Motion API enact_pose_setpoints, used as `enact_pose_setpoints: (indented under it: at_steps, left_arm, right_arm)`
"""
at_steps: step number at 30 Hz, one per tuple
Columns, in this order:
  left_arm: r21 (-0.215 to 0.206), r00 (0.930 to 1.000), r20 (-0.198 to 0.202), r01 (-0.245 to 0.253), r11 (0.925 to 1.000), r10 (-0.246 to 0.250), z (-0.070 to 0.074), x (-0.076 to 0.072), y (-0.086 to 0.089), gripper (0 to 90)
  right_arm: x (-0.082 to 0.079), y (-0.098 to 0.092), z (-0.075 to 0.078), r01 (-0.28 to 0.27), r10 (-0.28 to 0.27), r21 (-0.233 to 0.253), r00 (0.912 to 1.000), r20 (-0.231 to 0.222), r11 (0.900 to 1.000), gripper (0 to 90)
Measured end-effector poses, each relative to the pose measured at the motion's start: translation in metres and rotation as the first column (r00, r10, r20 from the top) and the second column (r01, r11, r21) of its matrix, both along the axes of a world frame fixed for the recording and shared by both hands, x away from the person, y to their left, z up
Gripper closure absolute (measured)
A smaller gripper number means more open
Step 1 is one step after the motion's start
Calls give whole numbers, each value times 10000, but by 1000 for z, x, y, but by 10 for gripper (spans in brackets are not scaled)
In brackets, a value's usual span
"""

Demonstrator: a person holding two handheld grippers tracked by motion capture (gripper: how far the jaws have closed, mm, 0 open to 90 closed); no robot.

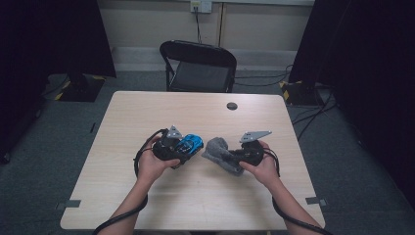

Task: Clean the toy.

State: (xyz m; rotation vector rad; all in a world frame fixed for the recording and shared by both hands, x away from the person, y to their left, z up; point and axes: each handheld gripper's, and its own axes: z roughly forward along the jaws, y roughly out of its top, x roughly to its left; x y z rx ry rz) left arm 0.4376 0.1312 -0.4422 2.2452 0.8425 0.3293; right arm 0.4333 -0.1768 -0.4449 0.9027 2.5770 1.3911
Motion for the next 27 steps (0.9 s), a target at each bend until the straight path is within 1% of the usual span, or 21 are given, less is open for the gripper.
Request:
enact_pose_setpoints:
  at_steps: [1, 4, 5, 6, 7, 13, 18, 20, 21, 23, 27]
  left_arm:
    - [-32, 10000, -71, 65, 10000, -65, 0, -1, -2, 280]
    - [53, 9998, -23, 208, 9998, -208, 0, -2, -5, 280]
    - [-3, 9997, -51, 226, 9997, -226, 0, -3, -7, 280]
    - [31, 9996, -33, 295, 9996, -294, 0, -3, -9, 280]
    - [83, 9993, 10, 385, 9992, -385, 0, -4, -10, 280]
    - [31, 9974, -20, 719, 9974, -718, 1, -7, -20, 280]
    - [40, 9957, -54, 929, 9957, -929, 1, -9, -26, 280]
    - [-60, 9956, -71, 936, 9956, -937, 0, -10, -27, 280]
    - [-108, 9953, -82, 968, 9952, -969, 0, -10, -27, 280]
    - [-60, 9948, -86, 1016, 9948, -1017, 1, -10, -28, 280]
    - [-107, 9940, -99, 1087, 9940, -1088, 1, -11, -29, 280]
  right_arm:
    - [2, -2, 1, 120, -120, 21, 9999, 14, 9999, 773]
    - [10, -12, 6, 583, -584, 77, 9982, 110, 9983, 773]
    - [13, -14, 7, 700, -701, 45, 9974, 168, 9975, 773]
    - [15, -15, 8, 779, -779, 15, 9968, 193, 9970, 773]
    - [18, -15, 10, 856, -857, 38, 9961, 203, 9963, 773]
    - [35, -12, 14, 1223, -1222, -58, 9923, 225, 9925, 773]
    - [44, -3, 16, 1159, -1156, -112, 9930, 240, 9932, 772]
    - [47, 2, 18, 1093, -1089, -126, 9937, 270, 9939, 773]
    - [47, 4, 18, 1048, -1043, -149, 9941, 299, 9944, 773]
    - [49, 10, 18, 1009, -999, -277, 9944, 357, 9945, 772]
    - [48, 20, 18, 695, -685, -255, 9970, 373, 9973, 773]
